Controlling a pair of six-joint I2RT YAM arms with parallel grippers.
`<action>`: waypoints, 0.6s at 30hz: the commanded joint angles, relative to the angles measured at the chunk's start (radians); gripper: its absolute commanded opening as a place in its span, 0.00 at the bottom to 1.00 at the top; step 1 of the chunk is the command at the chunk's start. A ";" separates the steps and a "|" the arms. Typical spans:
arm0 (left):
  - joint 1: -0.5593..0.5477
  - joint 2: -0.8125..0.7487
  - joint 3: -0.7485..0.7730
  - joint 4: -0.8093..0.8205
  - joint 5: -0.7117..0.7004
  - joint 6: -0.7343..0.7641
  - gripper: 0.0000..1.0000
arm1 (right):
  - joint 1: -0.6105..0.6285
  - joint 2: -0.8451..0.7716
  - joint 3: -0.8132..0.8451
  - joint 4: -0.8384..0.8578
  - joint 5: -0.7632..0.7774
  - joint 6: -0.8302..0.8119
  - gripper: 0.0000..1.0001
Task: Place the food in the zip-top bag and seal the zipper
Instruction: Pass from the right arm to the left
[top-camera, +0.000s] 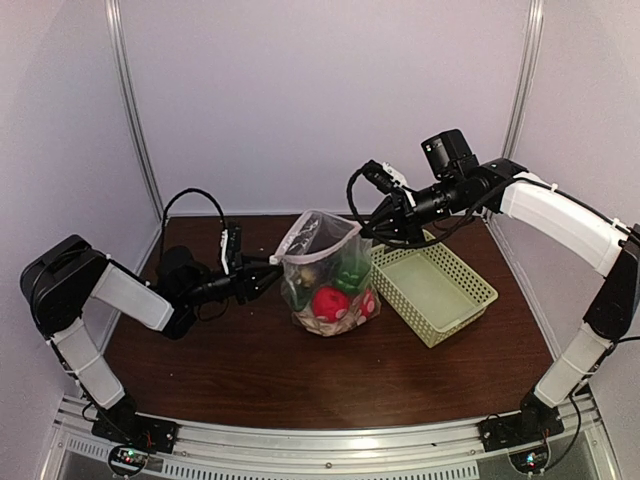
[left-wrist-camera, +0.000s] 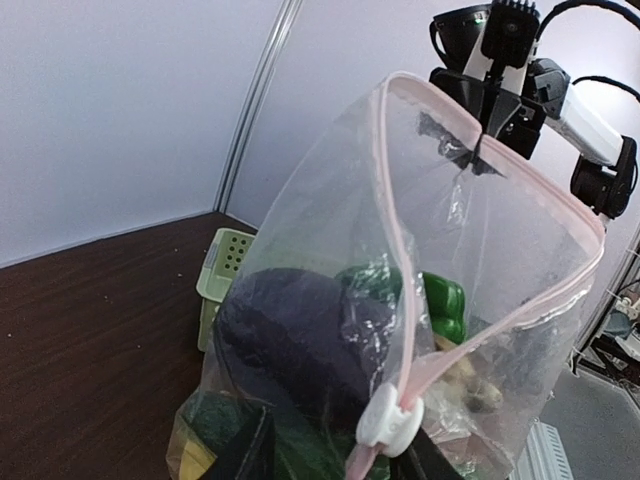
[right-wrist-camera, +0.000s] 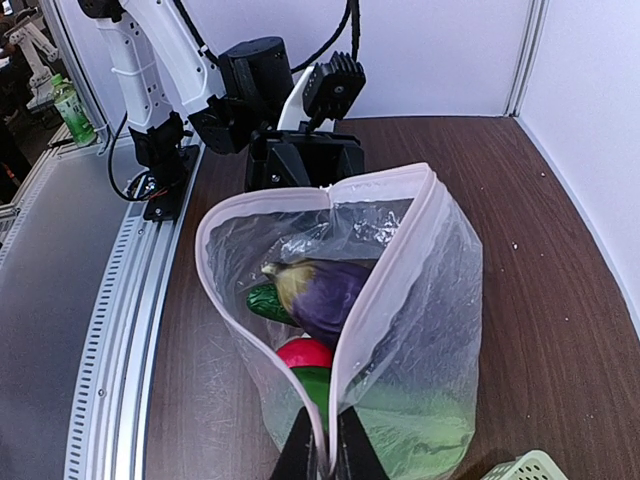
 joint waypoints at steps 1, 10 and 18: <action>-0.003 0.042 -0.011 0.277 0.012 -0.050 0.40 | -0.006 -0.034 -0.001 0.020 -0.002 0.016 0.06; -0.003 0.039 -0.016 0.332 0.009 -0.064 0.26 | -0.006 -0.028 0.000 0.020 0.006 0.020 0.07; -0.003 -0.033 -0.032 0.319 0.020 -0.068 0.14 | -0.006 -0.018 0.000 0.024 0.007 0.020 0.07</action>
